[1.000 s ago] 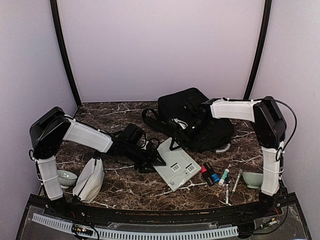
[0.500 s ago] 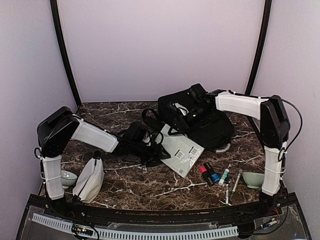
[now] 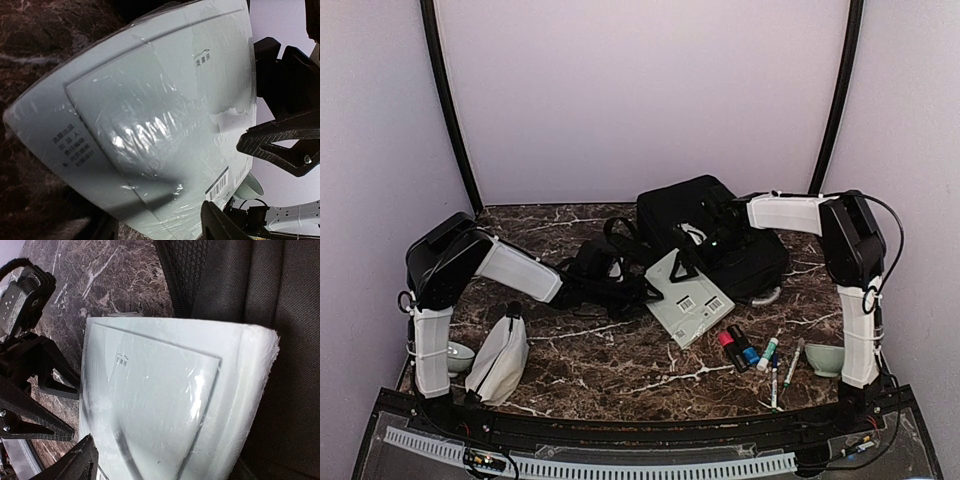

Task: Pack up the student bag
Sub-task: Grab the book from the center of the board, then pick up the largest pocket of the bag from the student bag.

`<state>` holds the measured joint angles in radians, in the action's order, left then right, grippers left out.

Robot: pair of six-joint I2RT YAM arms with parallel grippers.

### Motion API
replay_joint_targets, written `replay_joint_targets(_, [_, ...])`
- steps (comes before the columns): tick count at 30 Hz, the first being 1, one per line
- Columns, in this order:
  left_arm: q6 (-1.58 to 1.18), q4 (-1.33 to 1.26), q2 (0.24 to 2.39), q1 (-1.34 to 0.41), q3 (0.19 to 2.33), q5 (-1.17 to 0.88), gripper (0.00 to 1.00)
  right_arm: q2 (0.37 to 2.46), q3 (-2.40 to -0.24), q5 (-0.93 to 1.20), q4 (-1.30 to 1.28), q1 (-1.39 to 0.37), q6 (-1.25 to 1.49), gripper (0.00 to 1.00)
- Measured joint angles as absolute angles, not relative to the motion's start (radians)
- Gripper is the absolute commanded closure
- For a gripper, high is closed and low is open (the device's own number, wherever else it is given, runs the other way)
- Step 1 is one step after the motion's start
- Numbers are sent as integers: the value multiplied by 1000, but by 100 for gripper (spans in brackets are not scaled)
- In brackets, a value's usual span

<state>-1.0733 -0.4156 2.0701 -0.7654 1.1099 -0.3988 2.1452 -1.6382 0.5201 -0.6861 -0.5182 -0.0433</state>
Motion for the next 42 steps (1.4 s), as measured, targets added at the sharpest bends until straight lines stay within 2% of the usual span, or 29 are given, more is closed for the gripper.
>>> replay_joint_targets(6, [-1073, -418, 2070, -765, 1110, -395, 41, 2148, -1637, 599, -700, -493, -57, 57])
replay_joint_targets(9, [-1073, -418, 2070, -765, 1110, -393, 41, 2141, -1625, 682, -707, -472, -48, 67])
replay_joint_targets(13, [-1071, -420, 2071, -765, 1110, -392, 41, 2088, -1603, 783, -705, -471, -37, 70])
replay_joint_targets(14, [-1066, -421, 2071, -765, 1110, -393, 41, 2075, -1599, 794, -706, -475, -34, 68])
replay_joint_targets(18, [-1057, -430, 2072, -766, 1108, -395, 41, 2043, -1567, 827, -693, -477, -22, 49])
replay_joint_targets(22, [-1061, -444, 2074, -766, 1103, -381, 41, 2046, -1544, 833, -703, -490, -22, 47])
replay_joint_targets(24, [-1063, -449, 2074, -766, 1100, -379, 41, 2056, -1544, 826, -714, -502, -24, 54])
replay_joint_targets(27, [-1066, -458, 2074, -766, 1096, -376, 41, 2071, -1544, 812, -730, -516, -21, 71])
replay_joint_targets(30, [-1065, -463, 2069, -766, 1089, -374, 40, 2072, -1549, 791, -746, -515, 2, 80])
replay_joint_targets(34, [-1040, -461, 2041, -767, 1066, -329, 38, 2072, -1583, 791, -780, -496, 24, 100])
replay_joint_targets(42, [-816, -386, 1905, -775, 1037, -131, 29, 2017, -1628, 883, -798, -342, -7, 100])
